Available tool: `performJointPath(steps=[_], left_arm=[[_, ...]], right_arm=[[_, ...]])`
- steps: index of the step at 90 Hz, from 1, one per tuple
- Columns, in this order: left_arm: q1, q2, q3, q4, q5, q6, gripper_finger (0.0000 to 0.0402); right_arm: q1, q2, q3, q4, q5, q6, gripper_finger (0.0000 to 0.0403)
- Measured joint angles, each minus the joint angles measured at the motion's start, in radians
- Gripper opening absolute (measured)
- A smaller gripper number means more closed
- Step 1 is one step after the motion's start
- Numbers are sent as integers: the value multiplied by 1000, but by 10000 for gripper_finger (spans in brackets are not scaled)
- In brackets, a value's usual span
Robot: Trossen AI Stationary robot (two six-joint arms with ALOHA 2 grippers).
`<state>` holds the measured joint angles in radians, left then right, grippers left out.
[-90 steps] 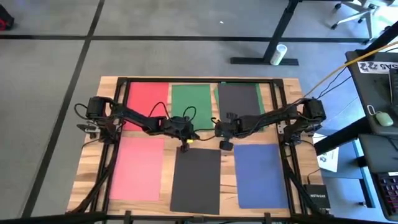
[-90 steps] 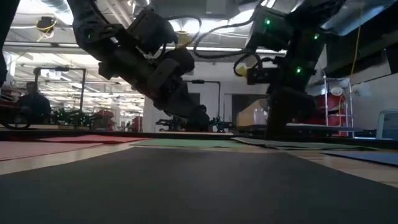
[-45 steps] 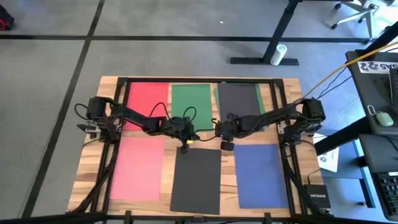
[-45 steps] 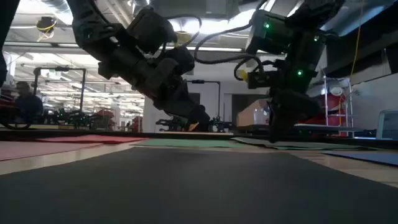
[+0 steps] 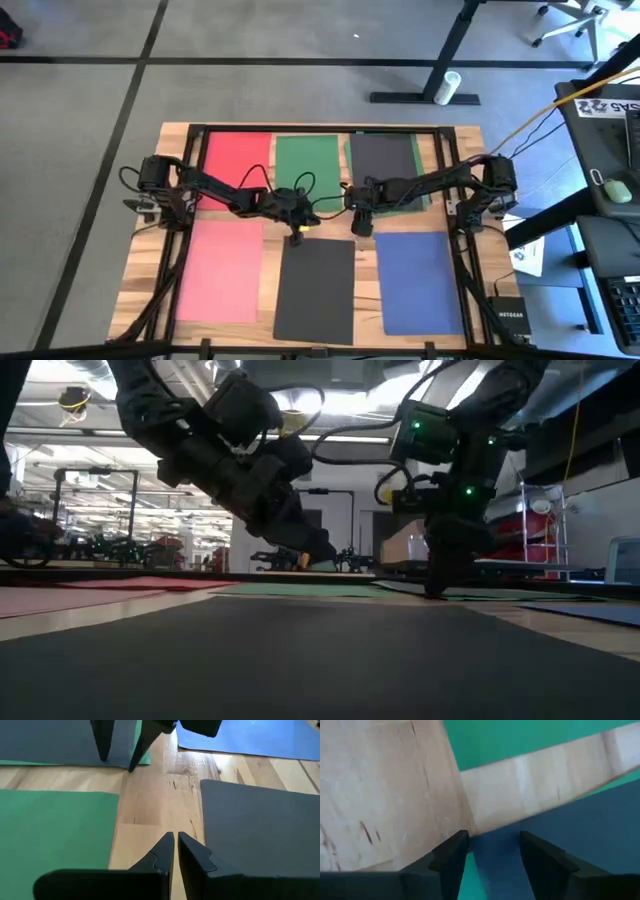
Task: Organize paper
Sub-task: Stack the black paper on top of the black paper
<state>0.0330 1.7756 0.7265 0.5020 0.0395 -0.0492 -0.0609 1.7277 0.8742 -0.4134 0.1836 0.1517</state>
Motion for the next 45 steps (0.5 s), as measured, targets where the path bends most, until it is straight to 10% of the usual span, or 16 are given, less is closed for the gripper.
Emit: performJointPath(steps=[29, 45], left_arm=[[0, 0, 0, 1, 0, -1, 8], [0, 0, 0, 1, 0, -3, 8]], right_arm=[[4, 4, -1, 3, -1, -3, 17], [2, 2, -2, 2, 8, -2, 8]])
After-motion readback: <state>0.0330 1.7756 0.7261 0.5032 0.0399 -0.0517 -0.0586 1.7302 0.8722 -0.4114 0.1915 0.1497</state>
